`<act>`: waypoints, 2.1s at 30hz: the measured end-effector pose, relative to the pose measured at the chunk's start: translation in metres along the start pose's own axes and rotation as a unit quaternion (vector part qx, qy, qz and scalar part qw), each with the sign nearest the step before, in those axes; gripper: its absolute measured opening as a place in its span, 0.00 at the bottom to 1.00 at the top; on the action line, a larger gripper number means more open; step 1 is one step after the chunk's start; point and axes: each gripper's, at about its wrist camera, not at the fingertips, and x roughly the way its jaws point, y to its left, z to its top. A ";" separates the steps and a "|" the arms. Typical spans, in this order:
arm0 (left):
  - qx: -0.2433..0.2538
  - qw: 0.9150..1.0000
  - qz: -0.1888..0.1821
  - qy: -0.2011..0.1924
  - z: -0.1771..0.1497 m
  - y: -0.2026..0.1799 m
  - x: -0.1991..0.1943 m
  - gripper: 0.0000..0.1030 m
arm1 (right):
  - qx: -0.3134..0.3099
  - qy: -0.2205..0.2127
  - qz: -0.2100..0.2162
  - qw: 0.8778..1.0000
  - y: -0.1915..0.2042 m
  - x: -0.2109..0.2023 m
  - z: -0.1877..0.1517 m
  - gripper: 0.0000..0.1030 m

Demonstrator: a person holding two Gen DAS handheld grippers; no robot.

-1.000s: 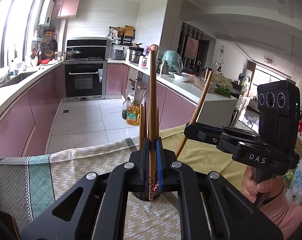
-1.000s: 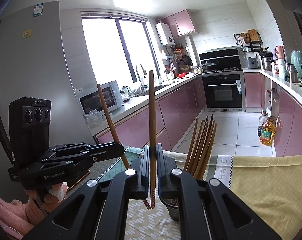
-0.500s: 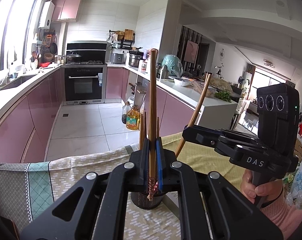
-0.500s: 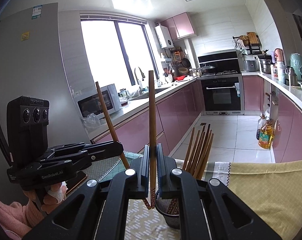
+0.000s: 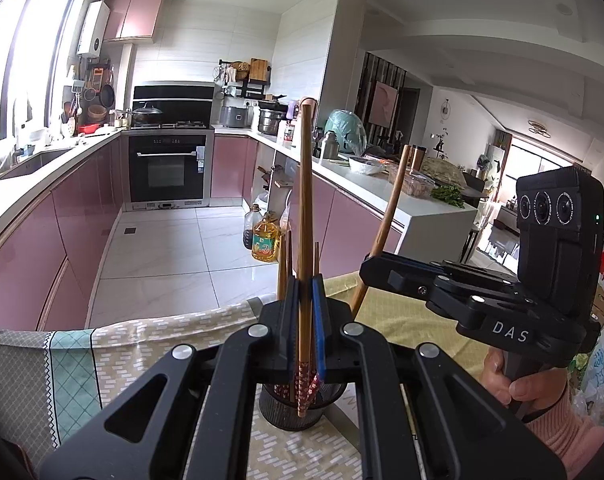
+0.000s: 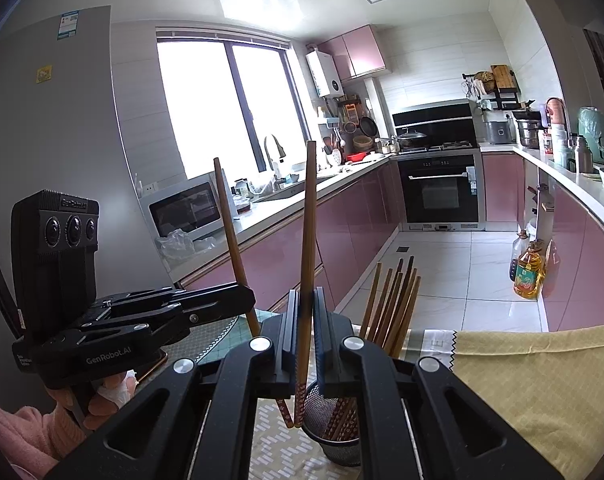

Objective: Organize utensils
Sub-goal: 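Lower both upright chopsticks slowly into the mesh cup, then open both grippers to release the chopsticks into the mesh cup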

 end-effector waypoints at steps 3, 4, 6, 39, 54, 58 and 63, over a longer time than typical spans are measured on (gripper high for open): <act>0.000 1.000 0.000 0.001 0.000 0.000 0.001 0.07 | 0.000 0.004 -0.004 1.000 -0.002 0.002 0.001 0.06; 0.000 1.000 0.001 0.002 0.000 0.000 0.002 0.07 | 0.000 0.004 -0.005 1.000 -0.001 0.002 0.001 0.06; -0.001 1.000 0.001 0.003 0.002 0.000 0.004 0.07 | 0.003 0.006 -0.005 1.000 -0.002 0.003 0.000 0.06; -0.010 1.000 0.001 0.002 0.018 0.007 0.019 0.07 | 0.023 -0.003 -0.008 1.000 -0.011 0.015 0.014 0.06; -0.011 1.000 0.001 0.016 0.011 0.013 0.030 0.07 | 0.033 0.024 -0.017 0.999 -0.024 0.025 -0.001 0.06; -0.012 1.000 0.001 0.020 0.011 0.016 0.034 0.07 | 0.033 0.036 -0.019 0.999 -0.024 0.030 -0.007 0.06; -0.004 0.999 -0.004 0.042 0.009 0.019 0.045 0.07 | 0.035 0.060 -0.018 0.997 -0.025 0.039 -0.019 0.06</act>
